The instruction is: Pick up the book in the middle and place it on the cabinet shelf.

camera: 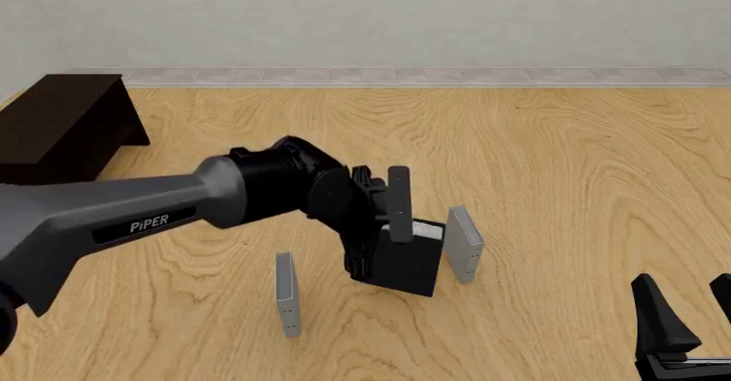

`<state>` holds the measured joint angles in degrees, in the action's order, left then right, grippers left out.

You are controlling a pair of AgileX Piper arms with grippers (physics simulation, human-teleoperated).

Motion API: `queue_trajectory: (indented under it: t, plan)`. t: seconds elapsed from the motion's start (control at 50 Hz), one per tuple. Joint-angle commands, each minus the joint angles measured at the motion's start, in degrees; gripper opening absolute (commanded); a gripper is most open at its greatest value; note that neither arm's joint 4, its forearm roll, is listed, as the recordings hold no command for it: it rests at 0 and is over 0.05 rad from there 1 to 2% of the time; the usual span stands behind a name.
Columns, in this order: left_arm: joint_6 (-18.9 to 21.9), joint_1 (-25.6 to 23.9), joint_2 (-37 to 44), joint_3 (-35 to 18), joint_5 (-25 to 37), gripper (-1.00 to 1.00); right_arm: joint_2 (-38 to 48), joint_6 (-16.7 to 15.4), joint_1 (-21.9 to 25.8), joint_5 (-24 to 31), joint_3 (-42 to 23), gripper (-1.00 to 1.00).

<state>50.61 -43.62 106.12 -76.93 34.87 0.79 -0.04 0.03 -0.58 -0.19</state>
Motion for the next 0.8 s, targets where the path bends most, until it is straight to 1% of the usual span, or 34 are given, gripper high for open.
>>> queue_trajectory:
  t: [0.02,0.06,0.08,0.16,0.38,0.44,0.54,0.56,0.64,0.66,0.68,0.76,0.8]
  plan:
    - [-0.02,-0.12,-0.05,0.24,0.16,1.00,-0.06,-0.02,0.00,0.05,0.00,1.00]
    - [-0.03,-0.69,-0.74,0.89,0.28,1.00,-0.03,-0.02,0.00,0.00,0.01,1.00]
    - [-0.15,-0.65,-0.81,0.77,0.41,-1.00,-0.01,-0.05,0.00,-0.07,0.03,1.00]
    - [0.35,-0.13,-1.12,0.87,-0.10,-1.00,-0.06,-0.04,0.00,-0.02,0.03,1.00]
    - [0.20,-1.05,-3.76,1.95,0.31,-1.00,-0.09,0.03,-0.01,0.10,0.02,1.00]
    - [1.14,-0.91,-4.80,2.34,0.23,-1.00,-0.11,0.03,-0.01,0.11,0.02,1.00]
    - [1.37,-1.26,-6.27,2.43,0.59,-1.00,-0.21,0.07,-0.02,0.31,-0.05,1.00]
    - [2.19,-1.13,-7.16,2.98,0.43,-1.00,-0.21,0.02,-0.01,0.22,-0.01,1.00]
    - [2.35,-1.08,-8.09,3.63,0.87,-1.00,-0.17,0.06,-0.01,0.19,0.01,1.00]
    - [3.51,-0.93,-9.02,4.52,1.01,-1.00,-0.05,0.14,-0.02,0.14,0.02,1.00]
    - [3.78,-0.93,-9.65,4.67,1.00,-1.00,0.05,0.16,-0.02,0.07,0.03,1.00]
    - [4.32,-0.26,-11.14,4.07,1.60,-1.00,0.07,0.08,-0.01,-0.07,0.07,1.00]
    - [5.50,0.81,-12.06,4.31,0.82,-1.00,0.03,0.11,-0.01,0.02,0.04,1.00]
